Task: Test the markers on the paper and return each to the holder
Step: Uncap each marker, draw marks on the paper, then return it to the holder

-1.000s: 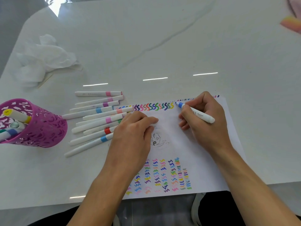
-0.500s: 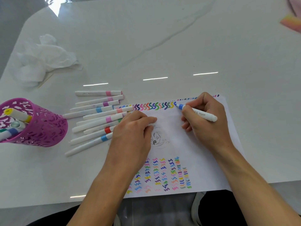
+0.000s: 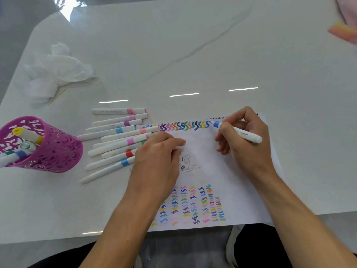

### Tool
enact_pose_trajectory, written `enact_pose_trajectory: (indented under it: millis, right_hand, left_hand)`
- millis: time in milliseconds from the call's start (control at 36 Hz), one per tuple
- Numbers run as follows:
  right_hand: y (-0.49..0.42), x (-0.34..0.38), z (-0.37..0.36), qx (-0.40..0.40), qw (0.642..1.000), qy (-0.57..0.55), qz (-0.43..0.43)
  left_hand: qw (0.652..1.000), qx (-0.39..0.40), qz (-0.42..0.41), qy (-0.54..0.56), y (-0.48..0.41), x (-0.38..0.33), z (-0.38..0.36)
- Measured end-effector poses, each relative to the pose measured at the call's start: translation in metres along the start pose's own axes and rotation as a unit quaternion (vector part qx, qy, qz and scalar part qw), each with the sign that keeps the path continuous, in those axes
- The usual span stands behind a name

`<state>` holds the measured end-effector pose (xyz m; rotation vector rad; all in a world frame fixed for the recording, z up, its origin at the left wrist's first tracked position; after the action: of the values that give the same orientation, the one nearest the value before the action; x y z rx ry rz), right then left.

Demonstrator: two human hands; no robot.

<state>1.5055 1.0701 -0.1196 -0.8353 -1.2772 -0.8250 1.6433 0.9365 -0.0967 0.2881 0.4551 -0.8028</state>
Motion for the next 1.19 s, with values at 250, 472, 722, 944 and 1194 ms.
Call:
enact_pose_trajectory:
  millis: [250, 472, 722, 944, 1194]
  right_hand:
    - [0.002, 0.018, 0.005, -0.002, 0.999, 0.002, 0.035]
    - [0.006, 0.027, -0.003, 0.046, 0.998, -0.03, 0.022]
    - [0.017, 0.045, -0.017, 0.079, 0.991, -0.105, 0.016]
    - [0.019, 0.042, -0.02, 0.071, 0.993, -0.088, 0.016]
    - [0.016, 0.039, -0.019, 0.061, 0.995, -0.079, 0.005]
  left_hand:
    - [1.0, -0.019, -0.006, -0.001, 0.003, -0.002, 0.003]
    - [0.987, -0.029, 0.063, 0.142, 0.003, -0.002, 0.007]
    - [0.91, 0.042, 0.092, 0.402, 0.002, -0.001, 0.008]
    - [0.909, 0.059, 0.076, 0.405, 0.003, -0.001, 0.006]
    - [0.907, 0.075, 0.077, 0.406, 0.003, -0.002, 0.007]
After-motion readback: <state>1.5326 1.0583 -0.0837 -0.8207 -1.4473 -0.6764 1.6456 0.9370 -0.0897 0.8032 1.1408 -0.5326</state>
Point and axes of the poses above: each hand's wrist, its own y-axis away from the middle knuckle, its own z-axis out of the back of the hand, x = y × z, the point moved 1 cm from there along -y, towards the middle knuckle, and after that the axes turned 7 degrees about z, right-handed, at the moved point
